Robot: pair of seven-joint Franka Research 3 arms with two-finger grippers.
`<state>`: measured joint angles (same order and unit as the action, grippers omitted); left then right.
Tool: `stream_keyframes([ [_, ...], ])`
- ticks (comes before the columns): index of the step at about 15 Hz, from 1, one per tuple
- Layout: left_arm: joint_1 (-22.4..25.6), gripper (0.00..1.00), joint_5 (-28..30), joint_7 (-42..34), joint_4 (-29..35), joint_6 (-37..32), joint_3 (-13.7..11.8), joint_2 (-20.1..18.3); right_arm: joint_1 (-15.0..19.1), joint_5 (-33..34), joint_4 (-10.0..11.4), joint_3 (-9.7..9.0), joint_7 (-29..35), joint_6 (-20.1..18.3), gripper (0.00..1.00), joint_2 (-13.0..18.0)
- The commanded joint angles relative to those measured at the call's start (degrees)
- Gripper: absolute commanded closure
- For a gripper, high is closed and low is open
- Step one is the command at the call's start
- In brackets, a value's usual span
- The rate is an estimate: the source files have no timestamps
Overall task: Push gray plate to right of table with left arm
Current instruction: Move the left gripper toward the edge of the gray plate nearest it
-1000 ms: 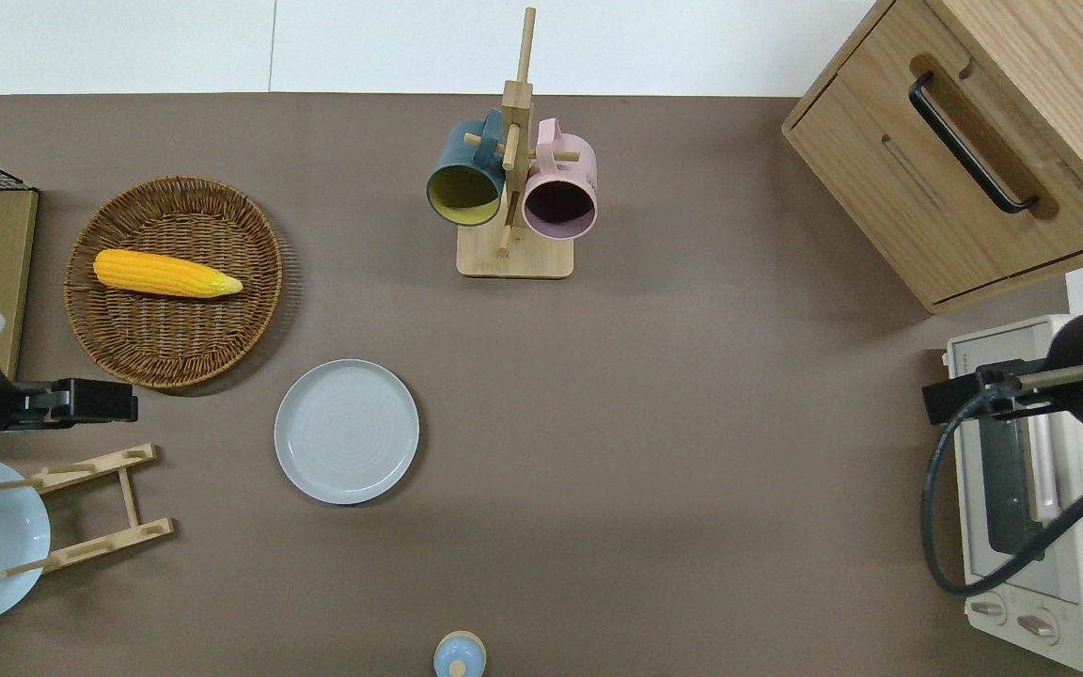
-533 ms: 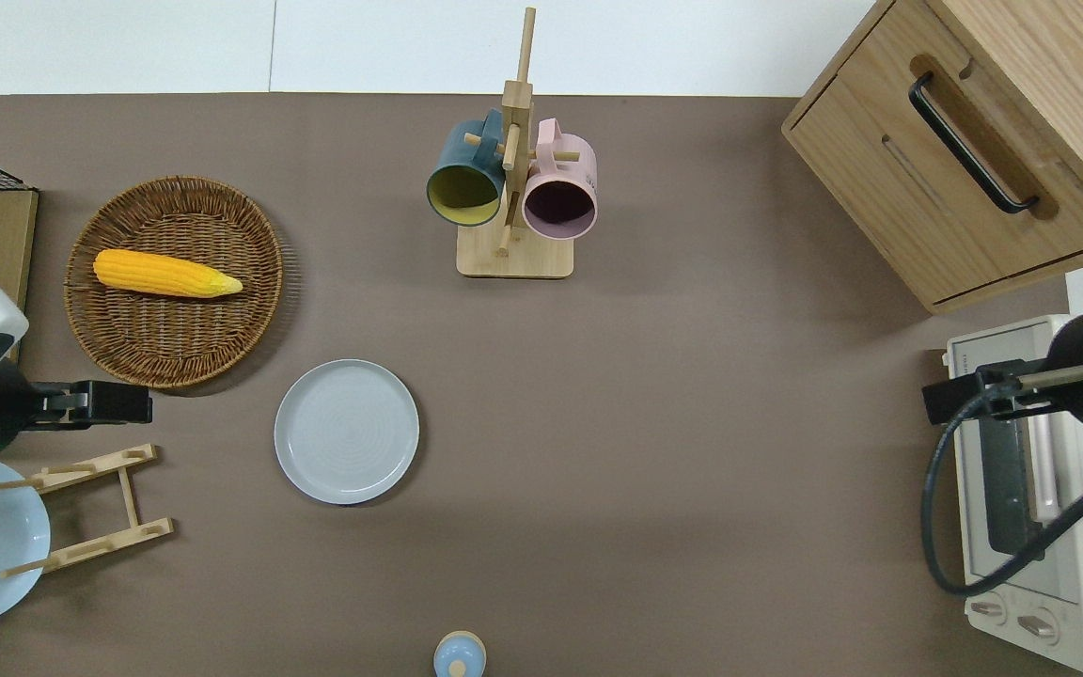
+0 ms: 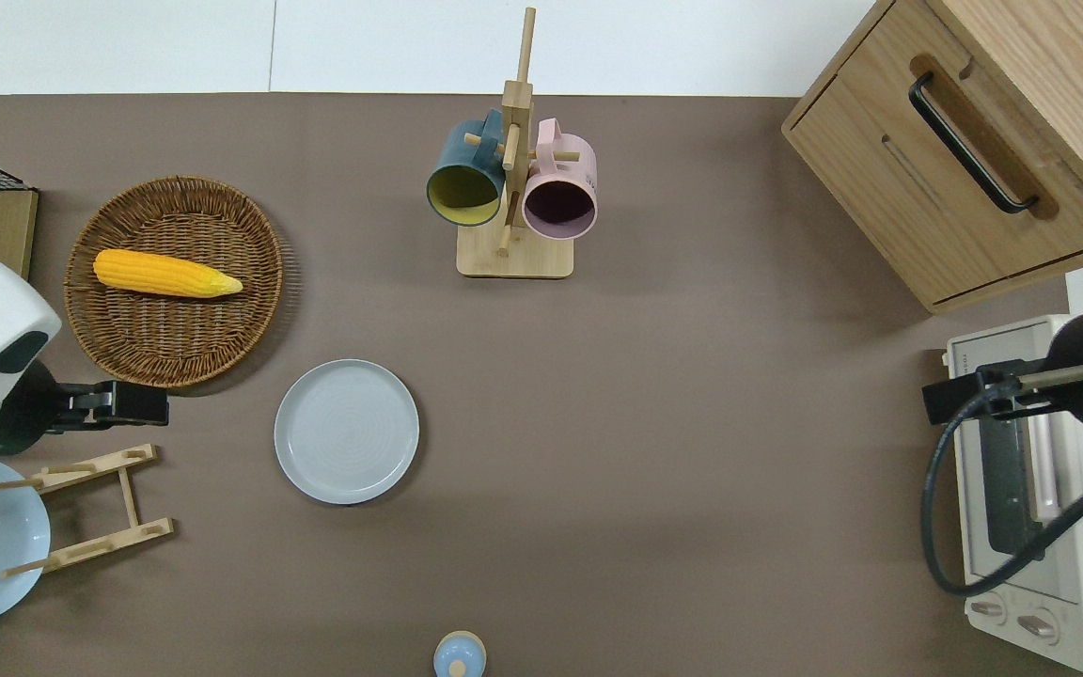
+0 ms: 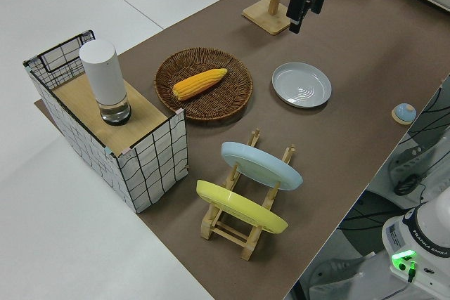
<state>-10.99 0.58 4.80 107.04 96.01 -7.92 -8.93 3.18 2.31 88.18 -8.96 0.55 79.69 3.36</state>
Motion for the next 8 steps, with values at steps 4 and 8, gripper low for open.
stream_keyframes([
  [4,-0.26,0.00,-0.49,1.62,10.55,11.82,-0.34,1.28,0.07,-0.12,0.24,0.00,-0.46,-0.24,0.005,0.59],
  [8,-0.26,0.01,2.05,2.41,14.15,17.01,-0.34,2.95,0.07,-0.03,0.24,0.00,-0.46,-0.32,0.005,0.59],
])
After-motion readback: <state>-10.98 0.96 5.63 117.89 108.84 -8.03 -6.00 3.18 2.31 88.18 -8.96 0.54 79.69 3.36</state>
